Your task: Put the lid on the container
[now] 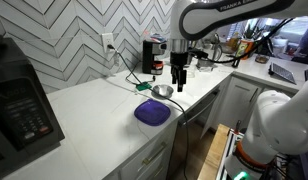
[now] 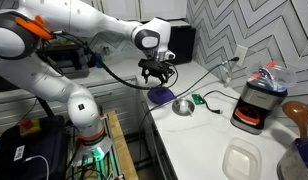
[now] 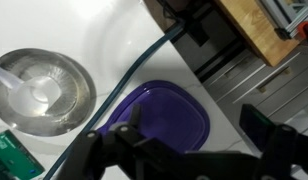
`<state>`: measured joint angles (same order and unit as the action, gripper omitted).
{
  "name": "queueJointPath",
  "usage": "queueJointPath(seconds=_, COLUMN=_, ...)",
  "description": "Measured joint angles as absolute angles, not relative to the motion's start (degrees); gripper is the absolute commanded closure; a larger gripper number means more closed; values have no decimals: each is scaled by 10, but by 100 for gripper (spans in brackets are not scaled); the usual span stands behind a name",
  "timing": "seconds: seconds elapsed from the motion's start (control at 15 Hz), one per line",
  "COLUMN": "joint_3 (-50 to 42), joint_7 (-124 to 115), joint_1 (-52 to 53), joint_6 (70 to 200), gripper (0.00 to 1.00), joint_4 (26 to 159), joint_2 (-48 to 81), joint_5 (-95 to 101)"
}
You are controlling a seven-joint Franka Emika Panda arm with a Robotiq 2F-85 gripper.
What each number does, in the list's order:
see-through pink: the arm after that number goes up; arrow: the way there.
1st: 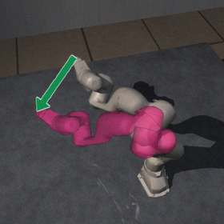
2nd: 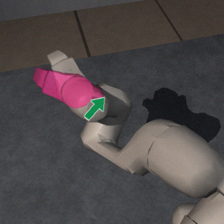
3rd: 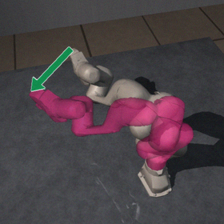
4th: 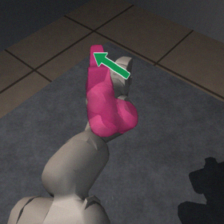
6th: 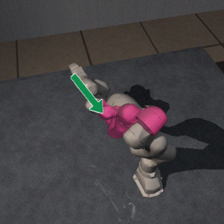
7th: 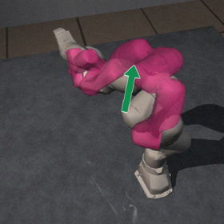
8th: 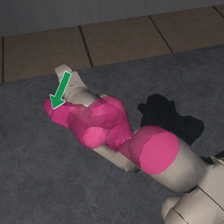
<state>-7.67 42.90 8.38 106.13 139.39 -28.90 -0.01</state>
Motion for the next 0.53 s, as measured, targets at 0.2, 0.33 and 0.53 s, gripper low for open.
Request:
queueJointPath(seconds=0.2, joint_3=-70, joint_7=432, joint_1=80, joint_6=1136, gripper=0, joint_4=1387, joint_2=-246, joint_5=16)
queueJointPath(seconds=0.33, joint_3=-65, joint_7=436, joint_1=80, joint_6=1154, gripper=2, joint_4=1372, joint_2=-205, joint_5=26)
queueJointPath(seconds=0.53, joint_3=-51, joint_7=436, joint_1=77, joint_6=1159, gripper=12, joint_4=1343, joint_2=-144, joint_5=46)
